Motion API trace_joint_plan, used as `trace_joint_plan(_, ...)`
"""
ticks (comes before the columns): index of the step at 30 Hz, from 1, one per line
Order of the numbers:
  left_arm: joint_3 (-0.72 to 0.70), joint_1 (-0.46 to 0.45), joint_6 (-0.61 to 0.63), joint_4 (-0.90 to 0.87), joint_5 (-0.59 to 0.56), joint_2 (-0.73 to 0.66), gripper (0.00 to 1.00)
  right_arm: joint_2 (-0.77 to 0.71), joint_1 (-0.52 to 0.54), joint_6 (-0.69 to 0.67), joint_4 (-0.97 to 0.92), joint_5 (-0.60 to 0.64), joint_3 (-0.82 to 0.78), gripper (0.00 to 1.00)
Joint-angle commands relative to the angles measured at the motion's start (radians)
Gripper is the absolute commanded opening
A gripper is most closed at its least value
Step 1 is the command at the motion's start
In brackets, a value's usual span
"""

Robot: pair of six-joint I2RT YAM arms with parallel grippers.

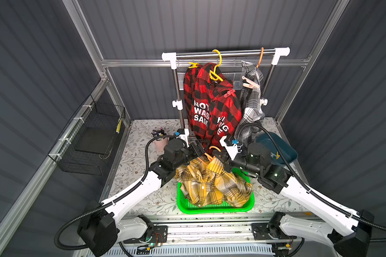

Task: Remove the clothespins securing long-sleeve shirts to the hanger
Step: Remove the long-sleeve shirt from the hanger.

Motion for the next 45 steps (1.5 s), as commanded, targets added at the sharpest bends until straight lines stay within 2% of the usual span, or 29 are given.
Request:
trace_joint_plan(1, -0.01, -0.001, -0.047, 0.116, 0.029, 0.023, 0.71, -0.003, 0.008, -0.016, 0.05, -0.025, 0.016, 0.0)
trace_joint_plan(4, -0.018, 0.0, -0.079, 0.168, 0.028, 0.034, 0.44, -0.003, 0.008, -0.02, 0.051, -0.029, 0.011, 0.0)
trace_joint_plan(7, -0.018, -0.001, -0.094, 0.196, 0.021, 0.038, 0.23, -0.005, 0.008, -0.018, 0.05, -0.03, 0.005, 0.0)
trace_joint_plan(11, -0.02, 0.0, -0.127, 0.245, 0.012, 0.037, 0.0, -0.008, 0.008, -0.01, 0.046, -0.031, -0.003, 0.24)
trace_joint_plan(16, 0.002, 0.013, -0.145, 0.289, 0.005, 0.034, 0.0, -0.026, 0.008, 0.032, 0.054, -0.03, -0.042, 0.51)
trace_joint_plan(18, 0.018, 0.028, -0.144, 0.296, 0.012, 0.03, 0.0, -0.032, 0.008, 0.052, 0.058, -0.029, -0.063, 0.6)
trace_joint_plan(21, 0.041, 0.057, -0.133, 0.29, 0.019, 0.022, 0.0, -0.039, 0.008, 0.097, 0.084, -0.024, -0.105, 0.67)
trace_joint_plan(28, 0.06, 0.185, -0.168, 0.303, 0.09, -0.015, 0.0, -0.023, 0.006, 0.203, 0.147, 0.023, -0.23, 0.73)
trace_joint_plan(34, 0.061, 0.345, -0.234, 0.324, 0.161, -0.082, 0.0, 0.023, 0.007, 0.325, 0.235, 0.055, -0.388, 0.75)
trace_joint_plan(40, 0.089, 0.479, -0.277, 0.308, 0.228, -0.14, 0.0, 0.083, 0.004, 0.395, 0.251, 0.095, -0.459, 0.76)
trace_joint_plan(43, 0.044, 0.574, -0.43, 0.399, 0.281, -0.127, 0.0, -0.012, -0.018, 0.406, 0.248, 0.091, -0.477, 0.78)
trace_joint_plan(45, -0.018, 0.621, -0.596, 0.575, 0.31, -0.084, 0.0, -0.101, -0.042, 0.394, 0.227, 0.085, -0.479, 0.79)
